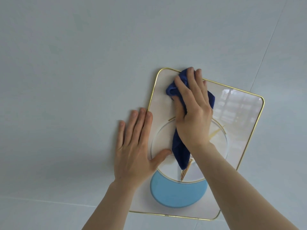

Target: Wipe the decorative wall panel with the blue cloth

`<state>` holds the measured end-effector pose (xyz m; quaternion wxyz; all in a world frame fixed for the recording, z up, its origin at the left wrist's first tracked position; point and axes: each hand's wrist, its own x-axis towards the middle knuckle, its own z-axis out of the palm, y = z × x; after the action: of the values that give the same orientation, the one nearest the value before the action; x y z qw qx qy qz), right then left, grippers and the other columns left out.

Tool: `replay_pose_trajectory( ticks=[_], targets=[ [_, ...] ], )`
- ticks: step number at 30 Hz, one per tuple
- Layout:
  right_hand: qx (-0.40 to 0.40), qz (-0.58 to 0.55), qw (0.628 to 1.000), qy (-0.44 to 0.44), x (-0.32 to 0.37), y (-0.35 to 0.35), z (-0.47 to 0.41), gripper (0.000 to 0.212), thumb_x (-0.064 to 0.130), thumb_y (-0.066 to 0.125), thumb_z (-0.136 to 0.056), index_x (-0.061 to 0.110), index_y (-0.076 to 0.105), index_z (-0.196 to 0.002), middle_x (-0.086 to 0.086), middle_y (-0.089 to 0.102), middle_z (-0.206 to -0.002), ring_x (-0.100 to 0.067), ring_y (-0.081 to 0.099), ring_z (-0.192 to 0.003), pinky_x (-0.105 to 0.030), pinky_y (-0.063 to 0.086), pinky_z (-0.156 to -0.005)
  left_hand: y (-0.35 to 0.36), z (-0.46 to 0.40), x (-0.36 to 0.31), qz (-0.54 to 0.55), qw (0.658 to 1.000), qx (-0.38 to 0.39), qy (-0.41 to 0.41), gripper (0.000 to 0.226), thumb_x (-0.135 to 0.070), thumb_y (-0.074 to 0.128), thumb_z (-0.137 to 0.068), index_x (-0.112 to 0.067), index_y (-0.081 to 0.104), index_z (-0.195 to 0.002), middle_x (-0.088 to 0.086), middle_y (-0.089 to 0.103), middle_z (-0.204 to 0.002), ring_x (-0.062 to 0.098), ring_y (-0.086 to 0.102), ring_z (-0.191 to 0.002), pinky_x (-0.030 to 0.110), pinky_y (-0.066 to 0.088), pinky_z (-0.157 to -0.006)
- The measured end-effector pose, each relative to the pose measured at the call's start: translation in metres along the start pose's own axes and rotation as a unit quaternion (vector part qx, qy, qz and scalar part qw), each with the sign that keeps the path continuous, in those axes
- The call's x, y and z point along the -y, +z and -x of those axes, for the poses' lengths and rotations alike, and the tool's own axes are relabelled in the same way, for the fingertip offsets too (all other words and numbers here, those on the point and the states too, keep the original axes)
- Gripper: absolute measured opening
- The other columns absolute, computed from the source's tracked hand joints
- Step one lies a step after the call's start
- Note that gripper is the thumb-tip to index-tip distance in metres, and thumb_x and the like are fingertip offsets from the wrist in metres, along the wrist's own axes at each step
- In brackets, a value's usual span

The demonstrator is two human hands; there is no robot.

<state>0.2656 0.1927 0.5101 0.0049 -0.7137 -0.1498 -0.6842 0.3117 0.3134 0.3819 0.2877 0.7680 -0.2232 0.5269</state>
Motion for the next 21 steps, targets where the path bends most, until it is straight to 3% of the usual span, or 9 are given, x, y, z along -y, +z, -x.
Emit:
replay_pose_trajectory(
  ticks=[6,15,19,21],
  targets=[
    [0.084,-0.006,0.989,-0.118,-0.011,-0.009,0.004,0.032,0.004,0.062,-0.102,0.004,0.066,-0.134,-0.022,0.053,-0.151,-0.041,0.040,-0.149,-0.055,0.033,-0.124,-0.001,0.000,0.000,0.011,1.000,-0.008,0.004,0.110,-0.083,0.047,-0.085,-0.019,0.003,-0.163,-0.002,0.006,-0.171,0.019,0.007,-0.161,0.044,0.003,-0.131],
    [0.196,0.002,0.959,-0.202,-0.011,-0.027,0.046,0.037,0.007,0.058,-0.103,0.011,0.064,-0.139,-0.015,0.052,-0.155,-0.035,0.038,-0.151,-0.055,0.035,-0.123,0.001,0.001,-0.001,0.000,0.999,-0.032,0.000,0.110,-0.084,0.049,-0.084,-0.015,0.013,-0.162,0.001,0.016,-0.170,0.021,0.016,-0.160,0.045,0.008,-0.131],
    [0.195,0.022,0.957,-0.215,-0.016,-0.032,0.047,0.034,0.011,0.060,-0.105,0.013,0.064,-0.140,-0.012,0.052,-0.155,-0.033,0.039,-0.151,-0.052,0.038,-0.123,0.000,0.001,0.001,-0.001,1.000,-0.023,0.007,0.110,-0.085,0.047,-0.084,-0.014,0.015,-0.162,0.002,0.015,-0.170,0.021,0.014,-0.160,0.047,0.009,-0.131],
    [0.176,0.030,0.968,-0.178,-0.021,-0.037,0.051,0.035,0.008,0.063,-0.103,0.012,0.064,-0.138,-0.013,0.051,-0.155,-0.033,0.039,-0.151,-0.055,0.038,-0.122,0.000,0.001,0.002,0.010,1.000,-0.019,0.010,0.110,-0.085,0.045,-0.084,-0.016,0.011,-0.163,0.000,0.012,-0.170,0.021,0.012,-0.160,0.047,0.007,-0.131]
  ],
)
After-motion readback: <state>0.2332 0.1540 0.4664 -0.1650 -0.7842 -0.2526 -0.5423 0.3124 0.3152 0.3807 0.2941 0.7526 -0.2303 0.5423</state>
